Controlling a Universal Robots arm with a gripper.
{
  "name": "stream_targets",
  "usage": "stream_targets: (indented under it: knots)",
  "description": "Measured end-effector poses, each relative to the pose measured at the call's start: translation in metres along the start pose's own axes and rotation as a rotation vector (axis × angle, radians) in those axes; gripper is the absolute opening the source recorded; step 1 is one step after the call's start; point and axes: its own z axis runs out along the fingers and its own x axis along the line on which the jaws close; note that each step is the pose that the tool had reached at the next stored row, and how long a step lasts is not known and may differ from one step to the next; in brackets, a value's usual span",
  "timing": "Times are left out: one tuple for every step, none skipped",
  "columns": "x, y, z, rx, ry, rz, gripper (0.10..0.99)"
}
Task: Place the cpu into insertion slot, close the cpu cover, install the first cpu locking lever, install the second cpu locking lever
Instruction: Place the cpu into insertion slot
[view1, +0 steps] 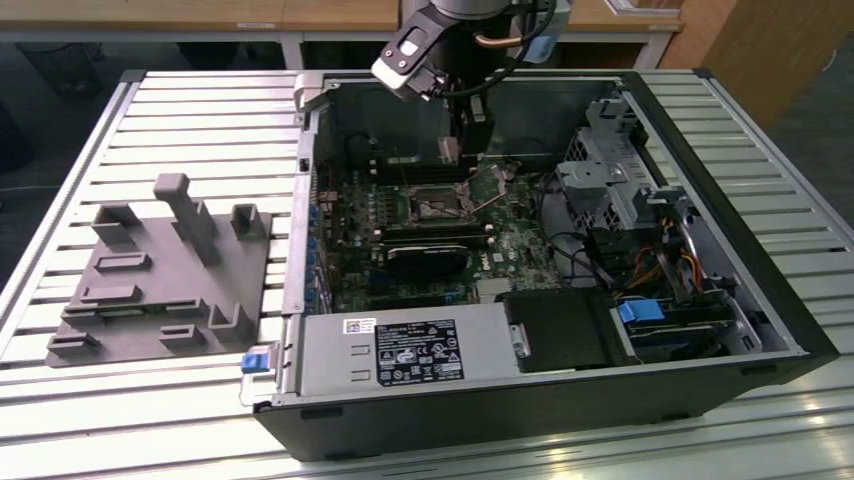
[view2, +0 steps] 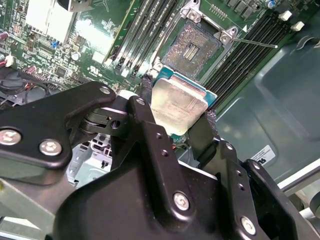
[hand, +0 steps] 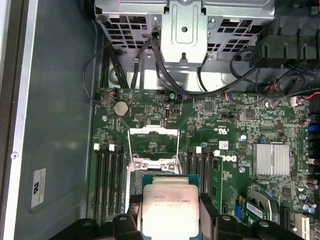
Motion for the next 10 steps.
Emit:
stream_targets:
  knots:
    - [0.0, -0.0001, 0.0005, 0.0, 0.0, 0.0, 0.541]
    - [0.0, -0.0002, 0.0009, 0.0, 0.0, 0.0, 0.541]
    - [0.0, -0.0004, 0.0014, 0.0, 0.0, 0.0, 0.541]
    - [0.0, -0.0008, 0.0018, 0.0, 0.0, 0.0, 0.541]
    - [0.0, -0.001, 0.0021, 0.0, 0.0, 0.0, 0.541]
    - [0.0, -0.0012, 0.0024, 0.0, -0.0001, 0.0, 0.541]
    - [0.0, -0.0015, 0.0026, 0.0, -0.0001, 0.0, 0.541]
    - [0.0, -0.0017, 0.0029, 0.0, -0.0001, 0.0, 0.541]
    - [0.0, -0.0019, 0.0032, 0.0, -0.0001, 0.0, 0.541]
    - [0.0001, -0.0022, 0.0034, 0.0, -0.0001, 0.0, 0.541]
